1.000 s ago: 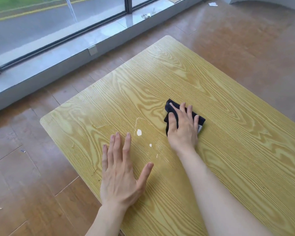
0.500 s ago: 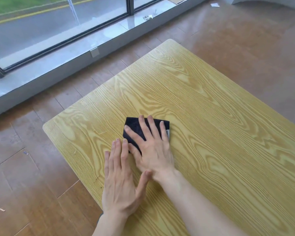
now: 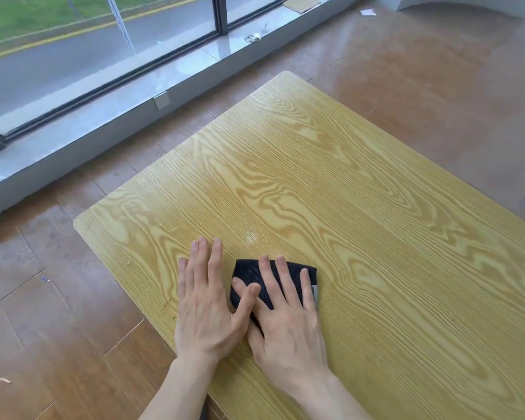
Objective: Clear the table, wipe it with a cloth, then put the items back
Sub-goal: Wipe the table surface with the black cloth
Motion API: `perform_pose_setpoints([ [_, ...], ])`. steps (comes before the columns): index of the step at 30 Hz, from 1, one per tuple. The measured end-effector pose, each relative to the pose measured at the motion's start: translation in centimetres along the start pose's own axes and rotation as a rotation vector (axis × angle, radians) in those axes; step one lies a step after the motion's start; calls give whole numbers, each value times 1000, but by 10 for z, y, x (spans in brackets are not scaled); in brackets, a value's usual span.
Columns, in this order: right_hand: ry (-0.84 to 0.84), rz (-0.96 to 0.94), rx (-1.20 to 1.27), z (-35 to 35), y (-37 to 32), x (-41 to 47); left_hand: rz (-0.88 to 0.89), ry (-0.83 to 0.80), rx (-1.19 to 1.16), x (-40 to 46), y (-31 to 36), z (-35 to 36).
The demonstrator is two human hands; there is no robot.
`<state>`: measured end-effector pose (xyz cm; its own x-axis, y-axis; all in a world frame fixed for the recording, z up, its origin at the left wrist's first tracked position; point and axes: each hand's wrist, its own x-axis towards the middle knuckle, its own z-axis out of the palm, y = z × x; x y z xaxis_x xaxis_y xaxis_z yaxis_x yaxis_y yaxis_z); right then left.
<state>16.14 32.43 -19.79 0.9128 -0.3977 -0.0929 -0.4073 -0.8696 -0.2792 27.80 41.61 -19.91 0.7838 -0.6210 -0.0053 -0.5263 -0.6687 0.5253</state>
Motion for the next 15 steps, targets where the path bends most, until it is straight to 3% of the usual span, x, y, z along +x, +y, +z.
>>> perform_pose_setpoints([
  [10,45,196,-4,3,-6,-48,49,-42,85,-1,3,-1],
  [15,70,352,6,1,-18,-71,185,-102,155,-8,5,-9],
])
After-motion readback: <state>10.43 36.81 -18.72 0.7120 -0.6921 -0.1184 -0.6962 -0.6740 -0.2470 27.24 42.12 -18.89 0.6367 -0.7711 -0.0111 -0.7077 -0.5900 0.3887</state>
